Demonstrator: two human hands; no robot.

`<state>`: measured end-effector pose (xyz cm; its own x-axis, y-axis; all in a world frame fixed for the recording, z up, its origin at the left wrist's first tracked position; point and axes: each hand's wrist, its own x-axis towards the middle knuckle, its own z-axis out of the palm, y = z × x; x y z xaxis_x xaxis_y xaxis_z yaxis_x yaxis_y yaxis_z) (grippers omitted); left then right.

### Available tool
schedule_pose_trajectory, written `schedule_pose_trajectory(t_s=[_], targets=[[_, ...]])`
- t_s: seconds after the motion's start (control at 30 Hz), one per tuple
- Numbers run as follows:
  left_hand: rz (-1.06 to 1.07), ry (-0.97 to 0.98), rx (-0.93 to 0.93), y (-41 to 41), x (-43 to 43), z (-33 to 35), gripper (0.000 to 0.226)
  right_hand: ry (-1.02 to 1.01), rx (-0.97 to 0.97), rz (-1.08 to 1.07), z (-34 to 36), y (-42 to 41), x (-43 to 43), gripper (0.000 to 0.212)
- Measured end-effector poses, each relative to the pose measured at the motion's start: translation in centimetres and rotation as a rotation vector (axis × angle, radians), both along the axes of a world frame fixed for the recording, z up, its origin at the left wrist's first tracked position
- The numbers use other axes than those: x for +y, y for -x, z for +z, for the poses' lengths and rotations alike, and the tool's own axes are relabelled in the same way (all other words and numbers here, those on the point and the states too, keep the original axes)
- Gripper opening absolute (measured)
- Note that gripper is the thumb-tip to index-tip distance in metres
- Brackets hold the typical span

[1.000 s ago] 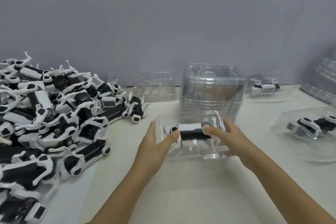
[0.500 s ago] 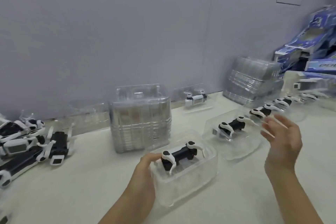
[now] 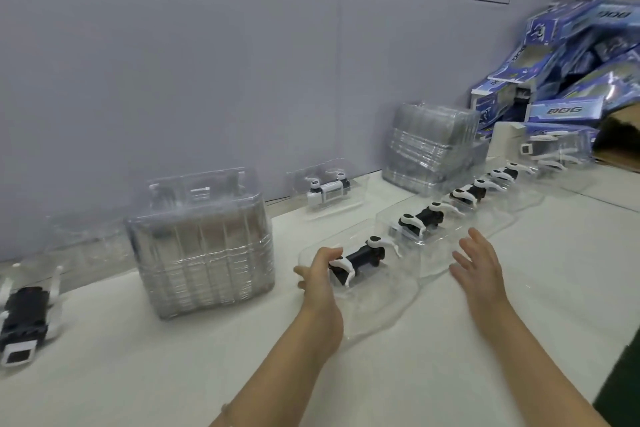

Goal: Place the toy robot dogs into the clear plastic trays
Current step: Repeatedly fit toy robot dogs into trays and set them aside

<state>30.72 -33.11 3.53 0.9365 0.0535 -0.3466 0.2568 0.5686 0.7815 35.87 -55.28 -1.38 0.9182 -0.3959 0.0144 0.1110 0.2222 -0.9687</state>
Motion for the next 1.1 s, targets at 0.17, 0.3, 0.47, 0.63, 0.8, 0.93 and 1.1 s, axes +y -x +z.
schedule_pose_trajectory(t_s=[0.17,0.3,0.47,0.63,0.8,0.93,1.1], targets=[[0.014,0.081,0.013,-1.9,-1.5,0.0,0.145,-0.09,-0.069,-0.072,-1.5,-0.6,-0.7,0.043],[0.02,0.132,0.038,-2.9,-2.1,0.2,0.144,-0.102,-0.084,-0.056,-1.7,-0.9,-0.7,0.038],[0.042,0.213,0.011,-2.3,-1.4,0.4,0.135,-0.087,-0.109,-0.061,-1.7,-0.9,-0.6,0.03],[0.299,-0.135,-0.273,0.8,3.1,0.5,0.035,0.072,-0.142,-0.039,-1.4,-0.2,0.1,0.032],[0.607,-0.632,-0.677,5.3,12.2,2.9,0.029,0.449,-0.36,-0.229,-0.1,1.9,2.9,0.032],[0.838,-0.91,-0.675,6.5,19.0,2.9,0.044,0.632,-0.669,-0.228,2.7,2.7,9.7,0.035],[0.606,-1.006,-0.362,5.2,22.7,0.9,0.08,0.662,-0.848,0.049,7.3,3.9,20.3,0.027]])
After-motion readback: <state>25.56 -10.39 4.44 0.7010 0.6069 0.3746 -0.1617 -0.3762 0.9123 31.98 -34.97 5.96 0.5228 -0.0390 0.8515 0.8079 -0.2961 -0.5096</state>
